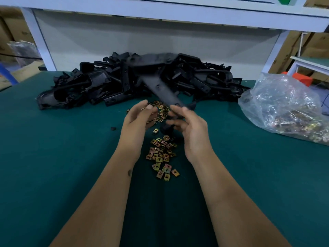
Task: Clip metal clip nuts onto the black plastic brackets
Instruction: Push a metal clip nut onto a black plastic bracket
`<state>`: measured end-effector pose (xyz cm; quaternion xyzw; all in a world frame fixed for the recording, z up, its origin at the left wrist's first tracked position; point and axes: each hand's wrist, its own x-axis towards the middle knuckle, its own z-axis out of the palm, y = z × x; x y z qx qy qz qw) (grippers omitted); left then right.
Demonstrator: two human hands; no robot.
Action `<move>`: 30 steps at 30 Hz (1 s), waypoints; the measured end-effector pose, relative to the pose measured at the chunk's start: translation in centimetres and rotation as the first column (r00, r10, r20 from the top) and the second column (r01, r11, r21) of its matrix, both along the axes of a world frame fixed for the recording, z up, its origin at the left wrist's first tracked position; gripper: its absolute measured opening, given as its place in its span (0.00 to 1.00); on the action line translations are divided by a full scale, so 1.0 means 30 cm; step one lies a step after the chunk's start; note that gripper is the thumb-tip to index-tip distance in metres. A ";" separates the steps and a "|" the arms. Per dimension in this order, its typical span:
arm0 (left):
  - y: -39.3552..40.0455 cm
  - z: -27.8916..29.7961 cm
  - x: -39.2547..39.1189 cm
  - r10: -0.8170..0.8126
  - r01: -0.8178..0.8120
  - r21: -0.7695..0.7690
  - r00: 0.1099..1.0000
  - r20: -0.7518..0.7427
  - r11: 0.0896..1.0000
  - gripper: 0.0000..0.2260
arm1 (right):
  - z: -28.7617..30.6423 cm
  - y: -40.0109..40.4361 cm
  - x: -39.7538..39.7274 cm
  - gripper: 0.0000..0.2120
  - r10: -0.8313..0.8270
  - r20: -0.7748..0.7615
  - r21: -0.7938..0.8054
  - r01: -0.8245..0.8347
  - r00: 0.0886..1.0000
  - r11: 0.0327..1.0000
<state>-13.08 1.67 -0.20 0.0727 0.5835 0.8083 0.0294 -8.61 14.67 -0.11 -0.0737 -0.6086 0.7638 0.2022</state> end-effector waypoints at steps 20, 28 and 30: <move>-0.066 0.005 -0.047 0.136 -0.142 0.059 0.986 0.095 0.988 0.07 | -0.015 0.024 -0.005 0.25 -0.597 0.103 0.723 0.353 0.796 0.594; -0.034 0.015 -0.013 -0.007 0.009 -0.177 1.000 0.015 0.984 0.14 | -0.007 -0.011 0.013 0.14 -0.156 -0.092 0.216 0.172 0.984 0.961; -0.039 0.027 -0.010 -0.026 0.033 -0.176 0.999 0.045 0.984 0.16 | 0.004 -0.006 0.013 0.10 -0.048 -0.068 0.117 0.056 0.997 0.992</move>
